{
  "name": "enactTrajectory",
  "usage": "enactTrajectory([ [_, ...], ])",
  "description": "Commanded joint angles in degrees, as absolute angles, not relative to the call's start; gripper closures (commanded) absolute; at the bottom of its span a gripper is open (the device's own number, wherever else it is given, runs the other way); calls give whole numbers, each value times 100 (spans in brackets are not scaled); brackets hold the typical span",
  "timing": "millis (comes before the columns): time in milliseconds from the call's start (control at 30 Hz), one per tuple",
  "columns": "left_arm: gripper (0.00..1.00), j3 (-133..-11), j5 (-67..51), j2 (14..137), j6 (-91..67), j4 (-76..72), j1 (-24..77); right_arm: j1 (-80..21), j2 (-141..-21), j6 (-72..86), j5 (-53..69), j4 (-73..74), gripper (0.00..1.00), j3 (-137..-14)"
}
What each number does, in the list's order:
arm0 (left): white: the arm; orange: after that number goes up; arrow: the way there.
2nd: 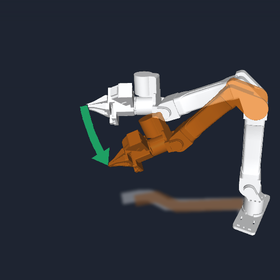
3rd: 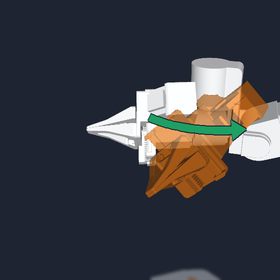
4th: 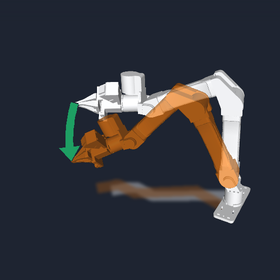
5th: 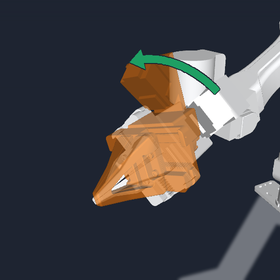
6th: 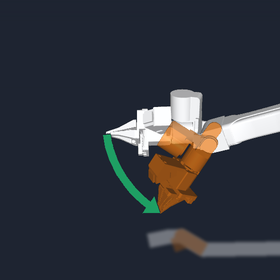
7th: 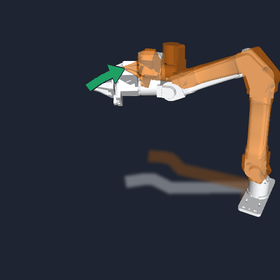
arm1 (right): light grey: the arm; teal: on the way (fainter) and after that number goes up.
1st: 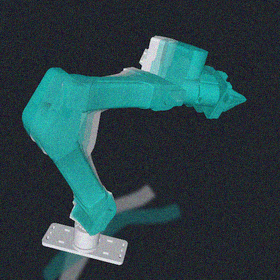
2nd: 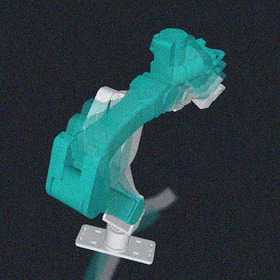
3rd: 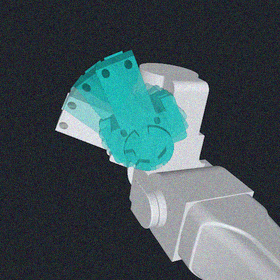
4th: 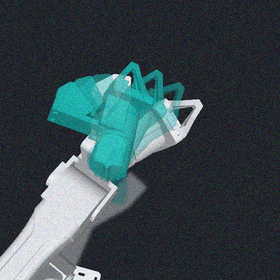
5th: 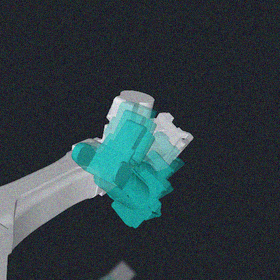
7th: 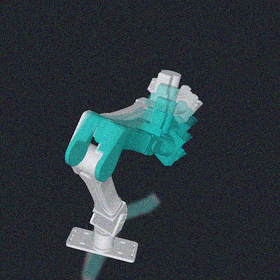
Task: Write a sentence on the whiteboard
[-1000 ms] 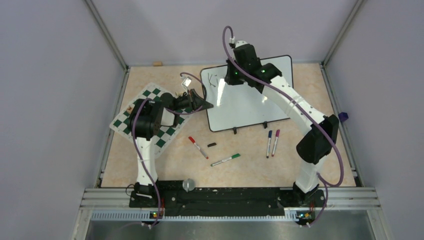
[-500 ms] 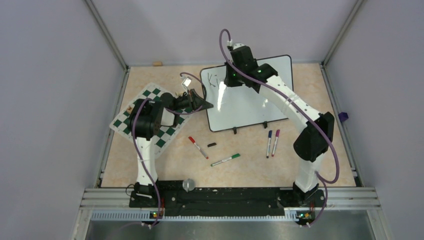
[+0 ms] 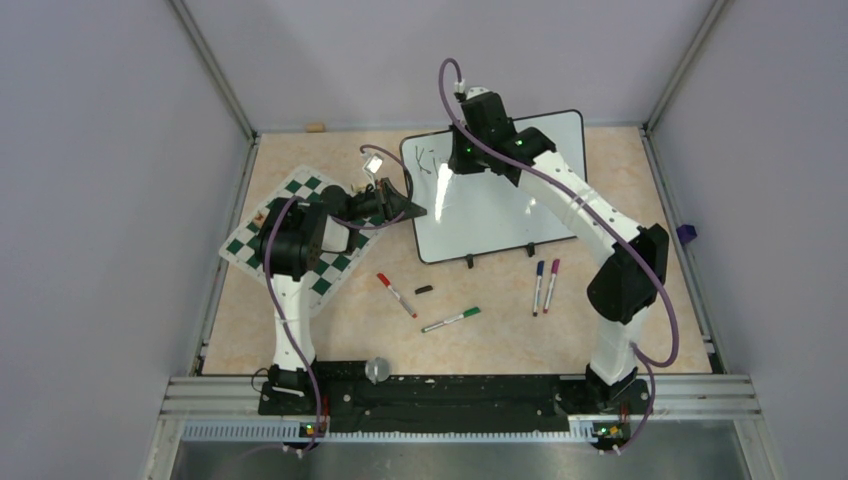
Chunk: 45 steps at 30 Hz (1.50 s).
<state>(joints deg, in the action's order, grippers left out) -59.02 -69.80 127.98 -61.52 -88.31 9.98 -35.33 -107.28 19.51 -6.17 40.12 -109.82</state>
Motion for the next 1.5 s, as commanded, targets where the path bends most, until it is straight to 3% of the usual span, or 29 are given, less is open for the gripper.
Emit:
enactTrajectory([
  [0,100,-5834,-7527,12570,-6098,-9281,1099,-3503,-10533,1883,-726,3989,100,-10824],
  [1467,100,-5923,-7488,12611,-6126,-9281,1099,-3384,-10681,1724,-491,4008,100,-11216],
])
